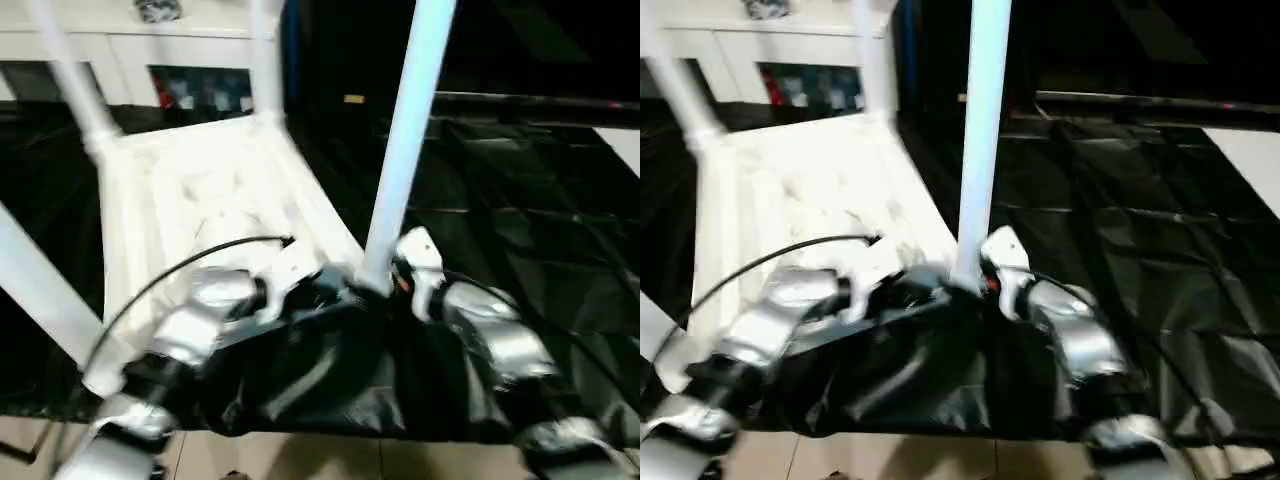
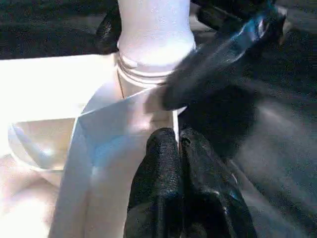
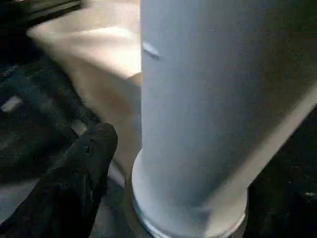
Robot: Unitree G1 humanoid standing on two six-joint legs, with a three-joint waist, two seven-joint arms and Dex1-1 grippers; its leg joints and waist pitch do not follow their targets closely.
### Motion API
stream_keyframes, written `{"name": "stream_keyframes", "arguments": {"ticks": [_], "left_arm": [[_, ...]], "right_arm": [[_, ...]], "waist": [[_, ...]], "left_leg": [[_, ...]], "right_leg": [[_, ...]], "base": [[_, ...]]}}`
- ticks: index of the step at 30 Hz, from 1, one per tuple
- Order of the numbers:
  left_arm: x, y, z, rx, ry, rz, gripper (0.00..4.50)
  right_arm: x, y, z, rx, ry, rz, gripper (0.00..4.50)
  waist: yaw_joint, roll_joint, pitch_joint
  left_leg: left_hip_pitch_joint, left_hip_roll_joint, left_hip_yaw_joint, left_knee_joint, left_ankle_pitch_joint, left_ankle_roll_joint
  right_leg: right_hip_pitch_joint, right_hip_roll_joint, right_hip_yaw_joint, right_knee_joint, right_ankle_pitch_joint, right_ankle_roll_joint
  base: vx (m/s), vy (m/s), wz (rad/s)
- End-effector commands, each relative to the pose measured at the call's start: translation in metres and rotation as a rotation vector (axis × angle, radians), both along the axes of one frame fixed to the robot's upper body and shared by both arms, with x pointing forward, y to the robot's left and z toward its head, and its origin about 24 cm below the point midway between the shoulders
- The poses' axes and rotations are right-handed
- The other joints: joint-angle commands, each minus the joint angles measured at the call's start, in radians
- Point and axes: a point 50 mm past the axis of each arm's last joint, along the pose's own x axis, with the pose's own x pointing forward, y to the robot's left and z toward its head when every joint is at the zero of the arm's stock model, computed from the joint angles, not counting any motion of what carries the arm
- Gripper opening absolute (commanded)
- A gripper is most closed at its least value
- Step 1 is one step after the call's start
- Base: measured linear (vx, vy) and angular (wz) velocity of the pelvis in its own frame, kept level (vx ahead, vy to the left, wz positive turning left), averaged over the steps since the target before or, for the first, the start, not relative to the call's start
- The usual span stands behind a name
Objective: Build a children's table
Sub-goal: Rotate leg to tighten
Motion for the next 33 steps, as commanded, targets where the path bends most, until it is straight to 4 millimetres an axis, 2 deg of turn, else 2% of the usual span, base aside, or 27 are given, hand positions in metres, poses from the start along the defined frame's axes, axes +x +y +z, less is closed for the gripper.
{"name": "stream_keyframes", "arguments": {"ticks": [1,2,4,5,6,7,11,16,17,22,24,25,27,28,29,30,31,32,33], "left_arm": [[-0.006,-0.019,0.009,-0.027,-0.03,-0.135,0.0],[-0.007,-0.014,0.009,-0.011,-0.018,-0.16,0.0],[-0.007,-0.012,0.01,-0.006,-0.013,-0.17,0.0],[-0.007,-0.009,0.01,0.001,-0.008,-0.179,0.0],[-0.006,-0.006,0.011,0.008,-0.007,-0.187,0.0],[-0.006,-0.006,0.011,0.008,-0.007,-0.187,0.0],[-0.005,0.001,0.013,0.023,0.012,-0.205,0.0],[-0.006,0.003,0.013,0.024,0.021,-0.214,0.0],[-0.007,0.003,0.012,0.022,0.026,-0.213,0.0],[-0.005,0.002,0.012,0.006,0.016,-0.164,0.0],[0.002,-0.002,0.013,-0.002,-0.023,-0.071,0.0],[0.003,-0.002,0.013,-0.002,-0.027,-0.06,0.0],[0.01,-0.008,0.013,-0.021,-0.053,0.062,0.0],[0.013,-0.01,0.012,-0.027,-0.058,0.111,0.0],[0.013,-0.013,0.011,-0.03,-0.059,0.142,0.0],[0.014,-0.016,0.009,-0.026,-0.062,0.174,0.0],[0.014,-0.019,0.007,-0.024,-0.063,0.206,0.0],[0.014,-0.019,0.007,-0.025,-0.063,0.21,0.0],[0.014,-0.024,0.006,-0.033,-0.06,0.24,0.0]], "right_arm": [[-0.008,0.016,0.004,0.024,-0.003,0.141,3.74],[-0.013,0.013,0.004,0.011,0.014,0.201,3.57],[-0.015,0.011,0.004,0.006,0.027,0.229,3.54],[-0.018,0.01,0.004,0.004,0.049,0.258,3.45],[-0.02,0.008,0.004,-0.005,0.058,0.284,3.22],[-0.02,0.008,0.004,-0.005,0.058,0.286,3.22],[-0.023,0.008,0.004,-0.016,0.077,0.341,2.9],[-0.025,0.01,0.004,-0.021,0.08,0.364,2.67],[-0.026,0.012,0.003,-0.016,0.082,0.366,2.65],[-0.027,0.017,0.002,0.006,0.074,0.341,2.64],[-0.019,0.019,-0.001,0.015,0.048,0.211,2.64],[-0.018,0.019,-0.001,0.015,0.046,0.195,2.64],[-0.007,0.026,-0.006,0.026,0.032,0.033,2.63],[-0.003,0.028,-0.009,0.024,0.03,-0.039,2.63],[0.001,0.032,-0.01,0.029,0.029,-0.108,2.63],[0.005,0.035,-0.011,0.038,0.035,-0.168,2.63],[0.009,0.038,-0.012,0.045,0.042,-0.224,2.63],[0.01,0.038,-0.012,0.048,0.043,-0.234,2.63],[0.015,0.042,-0.012,0.063,0.055,-0.308,2.63]], "waist": [[-0.003,0.004,-0.064],[0.001,0.003,-0.062],[0.005,0.0,-0.061],[0.005,0.002,-0.061],[0.006,-0.003,-0.06],[0.006,-0.007,-0.06],[0.008,-0.007,-0.059],[0.006,-0.004,-0.061],[0.007,-0.001,-0.062],[0.005,-0.002,-0.063],[0.004,-0.006,-0.06],[0.002,-0.005,-0.058],[-0.001,-0.004,-0.055],[-0.006,-0.004,-0.053],[-0.013,-0.011,-0.053],[-0.015,-0.009,-0.053],[-0.025,-0.007,-0.053],[-0.032,-0.008,-0.052],[-0.03,-0.007,-0.052]], "left_leg": [[0.011,0.024,0.002,-0.07,-0.227,0.061],[0.013,0.024,0.002,-0.071,-0.242,0.052],[0.013,0.024,0.002,-0.072,-0.244,0.05],[0.014,0.025,0.003,-0.072,-0.245,0.05],[0.012,0.024,0.002,-0.072,-0.247,0.05],[0.011,0.024,0.002,-0.072,-0.246,0.051],[0.01,0.023,0.001,-0.072,-0.24,0.047],[0.009,0.023,0.0,-0.072,-0.227,0.042],[0.009,0.023,0.0,-0.072,-0.223,0.042],[0.009,0.022,0.001,-0.07,-0.219,0.044],[0.009,0.022,0.001,-0.072,-0.236,0.037],[0.009,0.021,0.001,-0.073,-0.244,0.033],[0.014,0.019,0.0,-0.074,-0.275,0.018],[0.013,0.019,-0.003,-0.076,-0.292,0.005],[0.01,0.017,-0.005,-0.077,-0.298,-0.002],[0.011,0.016,-0.006,-0.076,-0.304,-0.004],[0.009,0.015,-0.008,-0.077,-0.308,-0.009],[0.002,0.014,-0.012,-0.079,-0.309,-0.008],[0.002,0.013,-0.011,-0.078,-0.31,-0.005]], "right_leg": [[0.052,-0.054,0.044,-0.071,-0.16,-0.241],[0.05,-0.054,0.043,-0.072,-0.185,-0.239],[0.052,-0.055,0.044,-0.073,-0.207,-0.23],[0.05,-0.056,0.045,-0.073,-0.212,-0.23],[0.051,-0.055,0.044,-0.074,-0.227,-0.225],[0.052,-0.056,0.044,-0.076,-0.235,-0.221],[0.049,-0.059,0.045,-0.077,-0.273,-0.206],[0.05,-0.058,0.043,-0.075,-0.253,-0.21],[0.051,-0.058,0.043,-0.073,-0.239,-0.215],[0.052,-0.056,0.043,-0.071,-0.212,-0.225],[0.05,-0.056,0.043,-0.075,-0.25,-0.217],[0.049,-0.057,0.043,-0.077,-0.274,-0.211],[0.043,-0.058,0.042,-0.087,-0.359,-0.188],[0.042,-0.059,0.04,-0.09,-0.407,-0.174],[0.045,-0.058,0.037,-0.094,-0.448,-0.151],[0.042,-0.06,0.037,-0.095,-0.469,-0.144],[0.041,-0.06,0.037,-0.097,-0.483,-0.135],[0.046,-0.059,0.033,-0.1,-0.498,-0.123],[0.045,-0.059,0.032,-0.102,-0.506,-0.114]], "base": [[0.0,0.0,0.0],[0.0,0.0,0.0],[0.0,0.0,0.0],[0.0,0.0,0.0],[0.0,0.0,0.0],[0.0,0.0,0.0],[0.0,0.0,0.0],[0.0,0.0,0.0],[0.0,0.0,0.0],[0.0,0.0,0.0],[0.0,0.0,0.0],[0.0,0.0,0.0],[0.0,0.0,0.0],[0.0,0.0,0.0],[0.0,0.0,0.0],[0.0,0.0,0.0],[0.0,0.0,0.0],[0.0,0.0,0.0],[0.0,0.0,0.0]]}}
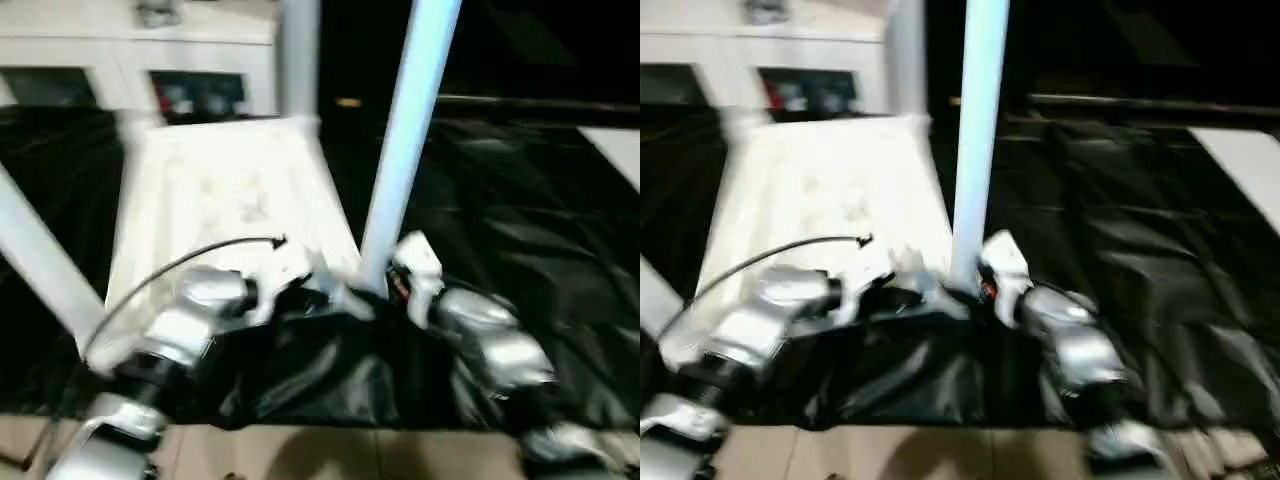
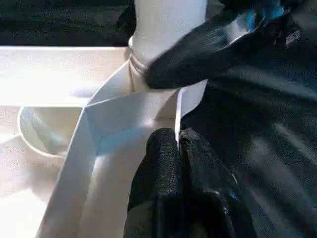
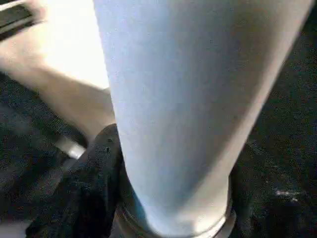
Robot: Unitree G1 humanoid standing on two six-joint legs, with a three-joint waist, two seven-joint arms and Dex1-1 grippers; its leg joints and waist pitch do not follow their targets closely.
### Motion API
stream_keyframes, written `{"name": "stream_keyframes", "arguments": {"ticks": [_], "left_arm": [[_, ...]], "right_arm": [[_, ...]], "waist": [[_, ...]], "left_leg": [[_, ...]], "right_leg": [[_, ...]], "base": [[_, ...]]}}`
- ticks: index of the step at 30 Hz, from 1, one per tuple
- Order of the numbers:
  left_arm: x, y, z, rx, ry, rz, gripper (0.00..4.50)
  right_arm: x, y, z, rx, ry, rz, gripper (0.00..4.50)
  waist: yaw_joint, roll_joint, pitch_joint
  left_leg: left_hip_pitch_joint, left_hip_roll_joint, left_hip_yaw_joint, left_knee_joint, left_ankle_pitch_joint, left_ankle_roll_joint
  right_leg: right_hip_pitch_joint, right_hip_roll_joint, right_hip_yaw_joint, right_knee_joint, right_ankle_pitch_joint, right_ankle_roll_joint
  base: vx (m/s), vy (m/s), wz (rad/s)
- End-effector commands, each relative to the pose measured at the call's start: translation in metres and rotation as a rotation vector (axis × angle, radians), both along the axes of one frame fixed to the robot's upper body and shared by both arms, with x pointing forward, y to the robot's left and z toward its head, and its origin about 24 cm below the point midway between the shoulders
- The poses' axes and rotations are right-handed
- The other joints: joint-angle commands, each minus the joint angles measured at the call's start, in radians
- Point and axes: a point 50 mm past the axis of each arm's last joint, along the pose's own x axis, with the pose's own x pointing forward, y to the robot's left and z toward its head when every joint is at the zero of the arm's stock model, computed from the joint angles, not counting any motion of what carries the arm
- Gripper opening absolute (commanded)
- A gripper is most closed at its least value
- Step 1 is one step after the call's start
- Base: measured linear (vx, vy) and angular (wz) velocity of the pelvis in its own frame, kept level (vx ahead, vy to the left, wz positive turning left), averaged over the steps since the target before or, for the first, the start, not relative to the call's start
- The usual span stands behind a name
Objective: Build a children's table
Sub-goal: Rotate leg to tighten
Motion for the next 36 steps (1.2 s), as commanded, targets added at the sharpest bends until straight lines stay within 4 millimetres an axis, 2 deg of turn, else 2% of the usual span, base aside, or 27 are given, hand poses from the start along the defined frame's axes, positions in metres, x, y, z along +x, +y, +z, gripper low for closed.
{"name": "stream_keyframes", "arguments": {"ticks": [1,2,4,5,6,7,11,14,19,22,24,25,27,28,30,32,33,34,35,36], "left_arm": [[0.004,-0.022,0.008,-0.046,-0.041,0.05,0.0],[0.002,-0.032,0.007,-0.063,-0.04,0.078,0.0],[0.001,-0.037,0.006,-0.066,-0.04,0.082,0.0],[0.0,-0.045,0.005,-0.066,-0.043,0.071,0.0],[0.0,-0.045,0.005,-0.066,-0.043,0.071,0.0],[0.0,-0.045,0.005,-0.066,-0.043,0.071,0.0],[0.002,-0.048,0.008,-0.062,-0.058,0.047,0.0],[0.001,-0.044,0.01,-0.062,-0.055,0.018,0.0],[-0.004,-0.031,0.012,-0.052,-0.056,-0.109,0.0],[-0.006,-0.025,0.013,-0.042,-0.048,-0.164,0.0],[-0.012,-0.016,0.015,-0.04,-0.022,-0.254,0.0],[-0.012,-0.016,0.015,-0.04,-0.022,-0.256,0.0],[-0.016,-0.011,0.016,-0.047,0.002,-0.31,0.0],[-0.016,-0.009,0.017,-0.046,0.007,-0.324,0.0],[-0.017,-0.007,0.017,-0.046,0.015,-0.35,0.0],[-0.018,-0.004,0.017,-0.038,0.029,-0.372,0.0],[-0.018,-0.002,0.017,-0.032,0.036,-0.385,0.0],[-0.018,-0.002,0.017,-0.031,0.037,-0.386,0.0],[-0.018,-0.001,0.017,-0.029,0.039,-0.39,0.0],[-0.019,0.001,0.017,-0.031,0.051,-0.401,0.0]], "right_arm": [[0.002,0.029,-0.004,0.017,0.041,-0.025,2.63],[0.008,0.038,-0.003,0.026,0.048,-0.109,2.63],[0.009,0.042,-0.002,0.025,0.045,-0.129,2.63],[0.011,0.047,0.001,0.021,0.023,-0.114,2.63],[0.011,0.047,0.001,0.021,0.023,-0.114,2.63],[0.011,0.047,0.001,0.021,0.023,-0.114,3.19],[0.01,0.046,0.007,0.09,0.015,-0.061,3.53],[0.009,0.042,0.009,0.048,-0.017,0.002,3.8],[0.001,0.029,0.012,0.01,-0.061,0.154,3.8],[-0.003,0.022,0.013,0.0,-0.068,0.231,3.8],[-0.013,0.013,0.013,-0.016,-0.058,0.358,3.8],[-0.013,0.013,0.013,-0.016,-0.058,0.36,3.8],[-0.019,0.009,0.013,-0.016,-0.043,0.436,3.8],[-0.022,0.008,0.013,-0.016,-0.035,0.465,3.8],[-0.027,0.005,0.013,-0.018,-0.018,0.526,3.8],[-0.032,0.003,0.013,-0.026,0.001,0.576,3.47],[-0.034,0.001,0.012,-0.026,0.015,0.601,3.44],[-0.034,0.001,0.012,-0.026,0.016,0.603,3.44],[-0.035,0.001,0.012,-0.024,0.021,0.609,3.22],[-0.037,0.0,0.012,-0.025,0.031,0.638,3.22]], "waist": [[-0.001,-0.004,-0.054],[-0.003,-0.005,-0.056],[-0.004,-0.008,-0.058],[-0.005,-0.008,-0.059],[-0.004,-0.006,-0.06],[-0.002,-0.006,-0.061],[0.003,-0.002,-0.063],[0.004,-0.003,-0.063],[0.008,-0.004,-0.063],[0.013,-0.002,-0.065],[0.016,0.0,-0.063],[0.021,0.001,-0.063],[0.025,0.007,-0.063],[0.03,0.004,-0.063],[0.034,0.006,-0.063],[0.037,0.001,-0.062],[0.038,-0.002,-0.062],[0.039,-0.001,-0.062],[0.039,-0.002,-0.062],[0.038,-0.005,-0.061]], "left_leg": [[0.002,0.014,-0.009,-0.077,-0.313,-0.005],[0.003,0.013,-0.008,-0.076,-0.306,-0.006],[0.003,0.013,-0.005,-0.073,-0.291,0.003],[0.001,0.013,-0.005,-0.073,-0.283,0.01],[0.001,0.014,-0.004,-0.073,-0.277,0.013],[0.003,0.015,-0.002,-0.072,-0.265,0.02],[-0.001,0.017,0.0,-0.072,-0.231,0.035],[-0.001,0.015,0.001,-0.071,-0.232,0.038],[-0.001,0.016,0.001,-0.071,-0.231,0.044],[0.003,0.019,0.003,-0.068,-0.219,0.053],[0.004,0.021,0.003,-0.07,-0.223,0.055],[0.01,0.022,0.005,-0.069,-0.233,0.058],[0.008,0.023,0.004,-0.07,-0.232,0.058],[0.009,0.023,0.004,-0.071,-0.236,0.055],[0.01,0.024,0.005,-0.072,-0.239,0.051],[0.009,0.024,0.005,-0.072,-0.236,0.048],[0.008,0.022,0.005,-0.072,-0.236,0.049],[0.008,0.023,0.005,-0.072,-0.236,0.049],[0.007,0.023,0.005,-0.071,-0.235,0.048],[0.006,0.022,0.005,-0.071,-0.233,0.047]], "right_leg": [[0.038,-0.059,0.036,-0.103,-0.504,-0.12],[0.038,-0.059,0.036,-0.103,-0.497,-0.123],[0.037,-0.057,0.038,-0.103,-0.453,-0.135],[0.038,-0.055,0.038,-0.098,-0.422,-0.142],[0.039,-0.055,0.039,-0.097,-0.403,-0.147],[0.038,-0.054,0.041,-0.095,-0.36,-0.157],[0.046,-0.053,0.042,-0.083,-0.264,-0.187],[0.048,-0.053,0.041,-0.084,-0.261,-0.193],[0.049,-0.054,0.043,-0.083,-0.26,-0.19],[0.048,-0.054,0.045,-0.078,-0.213,-0.21],[0.048,-0.053,0.043,-0.077,-0.197,-0.224],[0.044,-0.052,0.045,-0.076,-0.193,-0.228],[0.046,-0.052,0.046,-0.074,-0.181,-0.236],[0.048,-0.052,0.045,-0.074,-0.183,-0.234],[0.047,-0.052,0.046,-0.072,-0.179,-0.237],[0.048,-0.053,0.046,-0.073,-0.187,-0.239],[0.05,-0.054,0.045,-0.074,-0.205,-0.233],[0.05,-0.055,0.046,-0.074,-0.213,-0.231],[0.049,-0.055,0.046,-0.075,-0.222,-0.226],[0.049,-0.056,0.046,-0.075,-0.227,-0.224]], "base": [[0.0,0.0,0.0],[0.0,0.0,0.0],[0.0,0.0,0.0],[0.0,0.0,0.0],[0.0,0.0,0.0],[0.0,0.0,0.0],[0.0,0.0,0.0],[0.0,0.0,0.0],[0.0,0.0,0.0],[0.0,0.0,0.0],[0.0,0.0,0.0],[0.0,0.0,0.0],[0.0,0.0,0.0],[0.0,0.0,0.0],[0.0,0.0,0.0],[0.0,0.0,0.0],[0.0,0.0,0.0],[0.0,0.0,0.0],[0.0,0.0,0.0],[0.0,0.0,0.0]]}}
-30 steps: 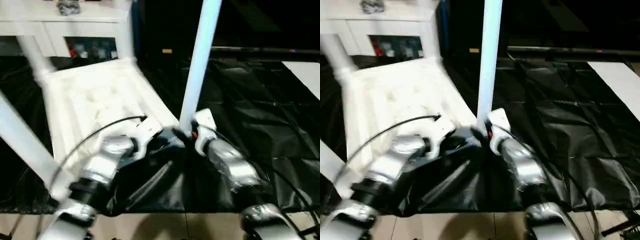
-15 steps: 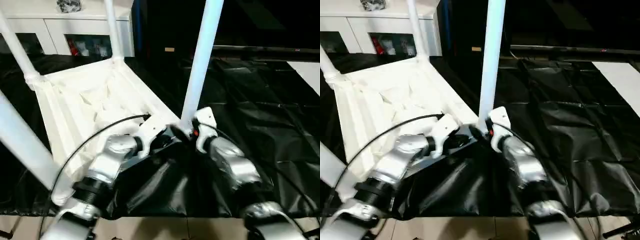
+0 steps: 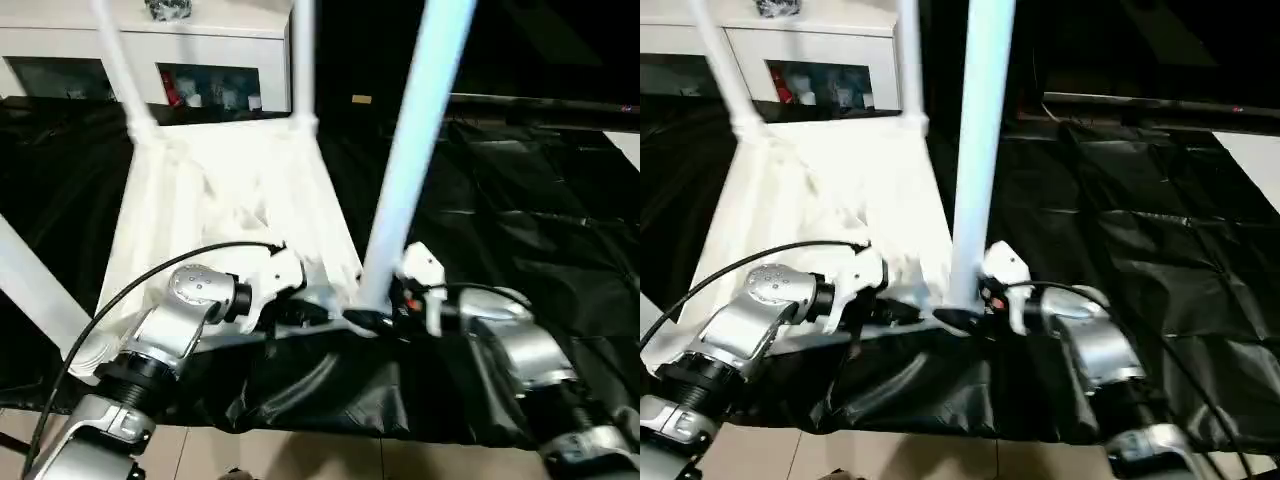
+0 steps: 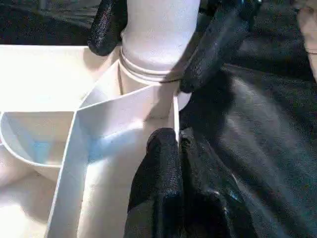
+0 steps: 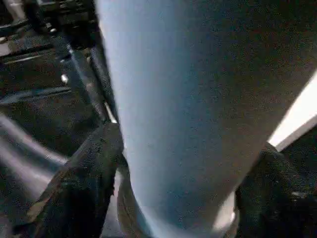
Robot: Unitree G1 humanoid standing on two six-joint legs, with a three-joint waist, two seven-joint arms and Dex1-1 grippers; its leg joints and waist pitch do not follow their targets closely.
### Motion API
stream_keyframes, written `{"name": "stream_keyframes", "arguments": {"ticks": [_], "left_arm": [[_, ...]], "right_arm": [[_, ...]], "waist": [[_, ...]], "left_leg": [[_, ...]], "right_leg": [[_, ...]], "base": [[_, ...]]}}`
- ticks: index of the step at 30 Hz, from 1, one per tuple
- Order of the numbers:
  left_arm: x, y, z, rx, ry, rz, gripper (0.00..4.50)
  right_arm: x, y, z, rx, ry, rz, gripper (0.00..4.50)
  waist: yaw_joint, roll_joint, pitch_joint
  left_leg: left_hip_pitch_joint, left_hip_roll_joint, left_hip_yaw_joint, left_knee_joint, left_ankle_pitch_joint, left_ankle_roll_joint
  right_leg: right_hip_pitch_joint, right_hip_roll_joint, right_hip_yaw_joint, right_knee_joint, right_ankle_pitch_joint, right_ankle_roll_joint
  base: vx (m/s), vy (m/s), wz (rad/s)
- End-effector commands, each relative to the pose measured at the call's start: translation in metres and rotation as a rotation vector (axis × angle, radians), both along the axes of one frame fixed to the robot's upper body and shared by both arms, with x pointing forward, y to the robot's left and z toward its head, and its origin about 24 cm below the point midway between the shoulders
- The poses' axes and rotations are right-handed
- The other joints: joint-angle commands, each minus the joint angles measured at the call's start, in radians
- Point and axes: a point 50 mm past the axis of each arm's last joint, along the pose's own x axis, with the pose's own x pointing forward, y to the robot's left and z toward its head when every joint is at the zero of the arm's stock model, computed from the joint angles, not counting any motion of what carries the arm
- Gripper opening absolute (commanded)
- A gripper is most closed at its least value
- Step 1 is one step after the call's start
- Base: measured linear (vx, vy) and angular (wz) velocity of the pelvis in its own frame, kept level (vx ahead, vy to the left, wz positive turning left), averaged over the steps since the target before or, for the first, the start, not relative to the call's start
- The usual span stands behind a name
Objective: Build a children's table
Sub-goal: Rotate leg to tighten
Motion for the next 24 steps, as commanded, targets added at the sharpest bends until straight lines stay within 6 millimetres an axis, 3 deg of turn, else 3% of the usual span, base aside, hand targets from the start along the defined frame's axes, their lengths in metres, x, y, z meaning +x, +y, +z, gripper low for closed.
{"name": "stream_keyframes", "arguments": {"ticks": [1,6,7,13,15,16,19,20,24], "left_arm": [[-0.002,-0.017,0.01,-0.04,-0.035,-0.1,0.0],[-0.004,-0.011,0.01,-0.018,0.001,-0.141,0.0],[-0.004,-0.01,0.01,-0.017,0.003,-0.141,0.0],[-0.003,-0.011,0.01,-0.021,-0.007,-0.12,0.0],[-0.002,-0.011,0.011,-0.03,-0.017,-0.1,0.0],[-0.002,-0.011,0.011,-0.03,-0.017,-0.1,0.0],[0.005,-0.015,0.01,-0.051,-0.059,0.022,0.0],[0.007,-0.016,0.01,-0.049,-0.072,0.067,0.0],[0.015,-0.026,0.006,-0.05,-0.107,0.245,0.0]], "right_arm": [[-0.012,0.02,0.0,0.018,0.024,0.15,3.05],[-0.019,0.021,-0.001,-0.005,0.041,0.231,2.68],[-0.02,0.02,-0.001,-0.008,0.045,0.236,2.68],[-0.021,0.022,-0.003,-0.001,0.047,0.222,2.61],[-0.021,0.022,-0.003,0.008,0.043,0.197,2.61],[-0.021,0.022,-0.003,0.008,0.043,0.197,2.61],[-0.008,0.026,-0.009,0.018,-0.003,-0.008,2.59],[-0.002,0.026,-0.011,0.014,-0.008,-0.089,2.56],[0.018,0.033,-0.015,0.036,0.001,-0.371,2.5]], "waist": [[0.001,-0.005,-0.061],[0.0,-0.004,-0.061],[0.001,0.0,-0.062],[0.0,-0.002,-0.064],[-0.001,-0.008,-0.063],[0.0,-0.005,-0.063],[-0.003,-0.006,-0.06],[-0.007,-0.013,-0.058],[-0.023,-0.009,-0.053]], "left_leg": [[0.009,0.022,0.002,-0.071,-0.229,0.047],[0.009,0.022,0.001,-0.072,-0.234,0.046],[0.008,0.022,0.0,-0.071,-0.231,0.044],[0.008,0.022,0.001,-0.07,-0.217,0.044],[0.007,0.022,0.001,-0.07,-0.215,0.046],[0.008,0.022,0.001,-0.07,-0.213,0.047],[0.009,0.022,0.001,-0.072,-0.233,0.033],[0.009,0.019,0.0,-0.073,-0.25,0.022],[0.008,0.016,-0.005,-0.076,-0.287,-0.005]], "right_leg": [[0.052,-0.056,0.044,-0.077,-0.242,-0.213],[0.051,-0.056,0.044,-0.079,-0.269,-0.204],[0.051,-0.056,0.044,-0.078,-0.266,-0.203],[0.052,-0.055,0.043,-0.074,-0.232,-0.216],[0.053,-0.055,0.043,-0.074,-0.232,-0.216],[0.053,-0.056,0.043,-0.074,-0.237,-0.215],[0.048,-0.057,0.044,-0.08,-0.284,-0.205],[0.048,-0.058,0.041,-0.085,-0.336,-0.189],[0.043,-0.058,0.038,-0.095,-0.455,-0.146]], "base": [[0.0,0.0,0.0],[0.0,0.0,0.0],[0.0,0.0,0.0],[0.0,0.0,0.0],[0.0,0.0,0.0],[0.0,0.0,0.0],[0.0,0.0,0.0],[0.0,0.0,0.0],[0.0,0.0,0.0]]}}
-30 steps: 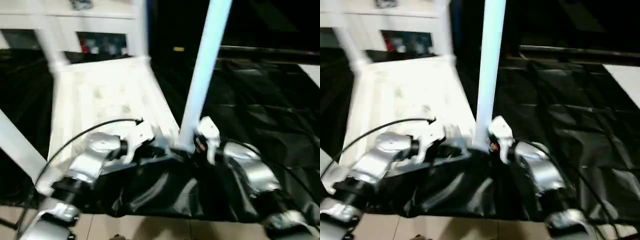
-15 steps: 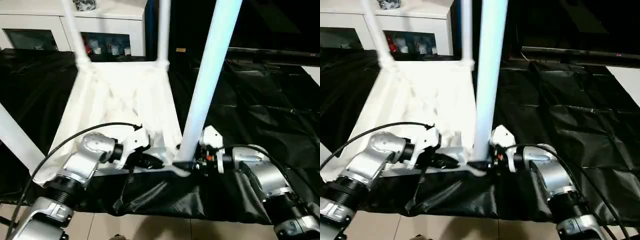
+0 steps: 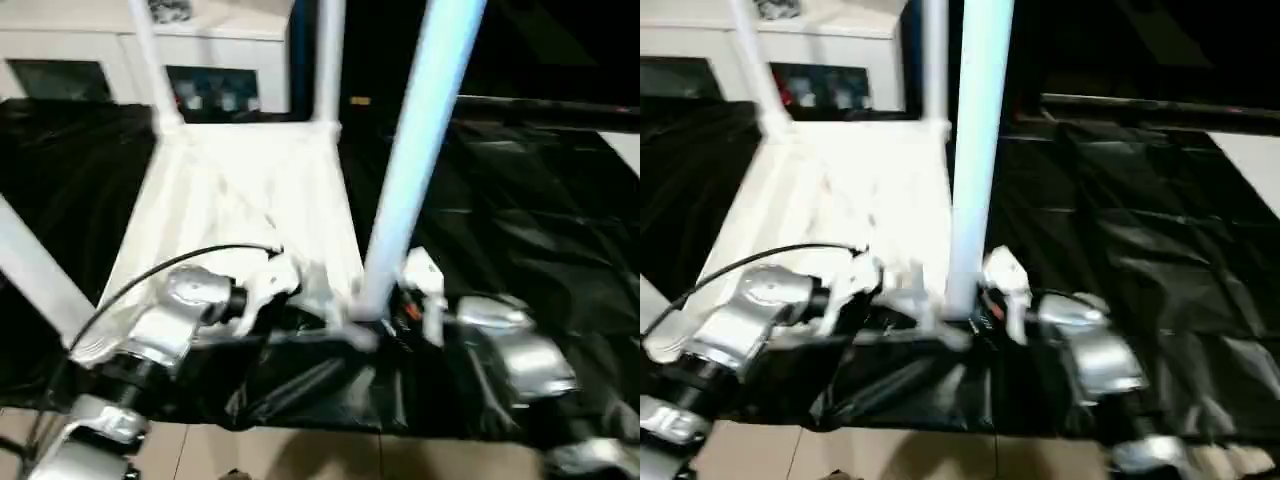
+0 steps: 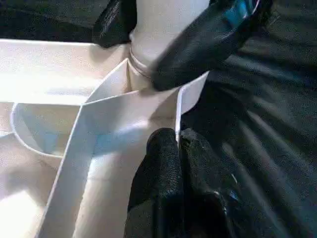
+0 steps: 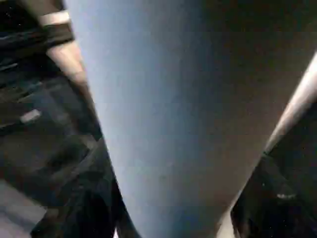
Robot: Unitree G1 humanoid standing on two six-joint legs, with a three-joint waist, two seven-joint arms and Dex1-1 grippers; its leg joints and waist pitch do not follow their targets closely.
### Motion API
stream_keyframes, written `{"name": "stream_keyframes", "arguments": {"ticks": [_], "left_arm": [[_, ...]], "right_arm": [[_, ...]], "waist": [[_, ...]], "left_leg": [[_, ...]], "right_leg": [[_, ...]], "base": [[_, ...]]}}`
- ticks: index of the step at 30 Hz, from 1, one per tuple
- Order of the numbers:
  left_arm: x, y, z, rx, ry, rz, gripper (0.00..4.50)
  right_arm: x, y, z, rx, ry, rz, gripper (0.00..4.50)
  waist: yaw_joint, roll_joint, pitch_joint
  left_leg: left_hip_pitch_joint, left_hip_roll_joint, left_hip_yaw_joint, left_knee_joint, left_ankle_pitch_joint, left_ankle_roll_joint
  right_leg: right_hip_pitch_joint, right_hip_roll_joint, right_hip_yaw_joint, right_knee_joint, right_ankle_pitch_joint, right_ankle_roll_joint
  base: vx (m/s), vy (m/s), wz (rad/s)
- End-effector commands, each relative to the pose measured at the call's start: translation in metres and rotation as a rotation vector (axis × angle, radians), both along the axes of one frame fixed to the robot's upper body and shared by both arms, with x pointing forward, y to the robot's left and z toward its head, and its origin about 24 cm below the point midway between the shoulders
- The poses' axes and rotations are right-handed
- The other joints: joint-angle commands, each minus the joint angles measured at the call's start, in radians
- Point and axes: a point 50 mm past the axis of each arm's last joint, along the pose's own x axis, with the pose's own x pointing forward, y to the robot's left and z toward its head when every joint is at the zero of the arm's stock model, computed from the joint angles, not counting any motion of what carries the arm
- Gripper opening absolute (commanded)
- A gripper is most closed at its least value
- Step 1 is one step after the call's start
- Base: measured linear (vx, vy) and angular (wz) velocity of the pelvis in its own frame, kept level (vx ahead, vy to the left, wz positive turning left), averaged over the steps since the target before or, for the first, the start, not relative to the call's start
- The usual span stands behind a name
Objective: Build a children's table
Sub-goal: Rotate leg to tighten
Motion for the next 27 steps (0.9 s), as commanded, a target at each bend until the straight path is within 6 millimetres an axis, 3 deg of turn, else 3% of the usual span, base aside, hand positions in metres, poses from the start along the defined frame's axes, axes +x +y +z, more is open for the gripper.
{"name": "stream_keyframes", "arguments": {"ticks": [1,5,11,13,16,21,27], "left_arm": [[0.006,-0.022,0.008,-0.053,-0.058,0.097,0.0],[0.009,-0.033,0.006,-0.071,-0.069,0.187,0.0],[0.005,-0.054,0.008,-0.106,-0.074,0.167,0.0],[0.005,-0.054,0.008,-0.098,-0.082,0.159,0.0],[0.003,-0.05,0.008,-0.088,-0.083,0.111,0.0],[-0.001,-0.042,0.008,-0.069,-0.068,0.032,0.0],[-0.004,-0.02,0.01,-0.023,-0.021,-0.136,0.0]], "right_arm": [[0.007,0.02,-0.009,-0.013,0.035,-0.121,2.5],[0.014,0.028,-0.011,-0.032,0.041,-0.246,2.48],[0.019,0.047,-0.005,0.032,0.036,-0.278,2.48],[0.019,0.048,-0.004,0.054,0.045,-0.268,3.04],[0.019,0.043,-0.002,0.044,0.025,-0.233,3.38],[0.017,0.036,0.002,0.012,-0.017,-0.147,3.52],[-0.005,0.016,0.005,-0.021,-0.037,0.206,3.52]], "waist": [[-0.003,-0.005,-0.055],[-0.007,-0.006,-0.059],[-0.002,-0.008,-0.065],[-0.002,-0.006,-0.065],[-0.003,-0.006,-0.063],[-0.004,-0.002,-0.064],[0.005,0.003,-0.066]], "left_leg": [[0.006,0.015,-0.005,-0.075,-0.293,-0.01],[0.001,0.012,-0.007,-0.074,-0.277,0.003],[0.0,0.015,0.0,-0.07,-0.217,0.026],[-0.001,0.016,0.001,-0.07,-0.202,0.034],[-0.002,0.015,0.001,-0.071,-0.211,0.039],[0.0,0.016,0.001,-0.07,-0.214,0.037],[0.005,0.019,0.003,-0.067,-0.214,0.06]], "right_leg": [[0.042,-0.06,0.037,-0.098,-0.474,-0.14],[0.042,-0.058,0.037,-0.103,-0.467,-0.119],[0.045,-0.053,0.041,-0.085,-0.289,-0.171],[0.048,-0.053,0.041,-0.08,-0.244,-0.187],[0.05,-0.053,0.041,-0.08,-0.249,-0.19],[0.051,-0.053,0.042,-0.081,-0.247,-0.191],[0.052,-0.051,0.043,-0.074,-0.17,-0.224]], "base": [[0.0,0.0,0.0],[0.0,0.0,0.0],[0.0,0.0,0.0],[0.0,0.0,0.0],[0.0,0.0,0.0],[0.0,0.0,0.0],[0.0,0.0,0.0]]}}
